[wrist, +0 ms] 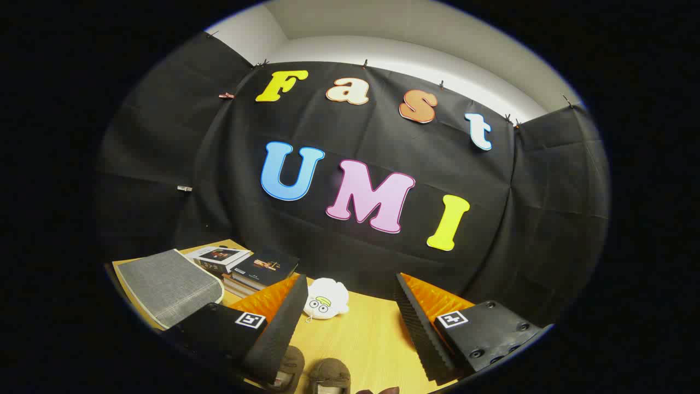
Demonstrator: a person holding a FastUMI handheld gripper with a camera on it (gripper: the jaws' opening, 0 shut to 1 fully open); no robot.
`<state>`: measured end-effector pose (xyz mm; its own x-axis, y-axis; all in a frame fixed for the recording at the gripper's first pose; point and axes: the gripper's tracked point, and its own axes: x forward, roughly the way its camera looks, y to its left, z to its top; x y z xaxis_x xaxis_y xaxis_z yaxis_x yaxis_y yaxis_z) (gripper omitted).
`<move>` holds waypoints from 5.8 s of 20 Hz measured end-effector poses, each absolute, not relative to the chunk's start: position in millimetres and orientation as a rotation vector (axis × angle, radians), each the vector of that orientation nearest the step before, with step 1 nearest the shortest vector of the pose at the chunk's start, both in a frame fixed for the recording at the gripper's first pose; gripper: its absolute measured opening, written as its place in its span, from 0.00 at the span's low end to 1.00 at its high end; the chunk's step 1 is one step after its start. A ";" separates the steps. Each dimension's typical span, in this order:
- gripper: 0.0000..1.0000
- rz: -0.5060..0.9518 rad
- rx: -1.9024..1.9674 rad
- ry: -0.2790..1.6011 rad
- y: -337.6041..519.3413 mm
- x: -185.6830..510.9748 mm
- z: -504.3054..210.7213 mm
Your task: Open the storage box then place both shoes into the box .Put the left shoe in first, then the right shoe, with the right side of both shoes facing outward in a uniform manner.
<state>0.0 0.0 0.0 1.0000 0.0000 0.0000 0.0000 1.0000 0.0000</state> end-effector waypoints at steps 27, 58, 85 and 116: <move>0.98 0.002 0.038 0.071 -7.1 13.0 -20.2; 0.98 0.898 1.116 0.939 272.9 -17.8 -151.4; 0.06 1.069 1.404 0.756 312.9 -25.5 -38.6; 0.96 1.070 0.972 0.645 457.9 -18.0 66.9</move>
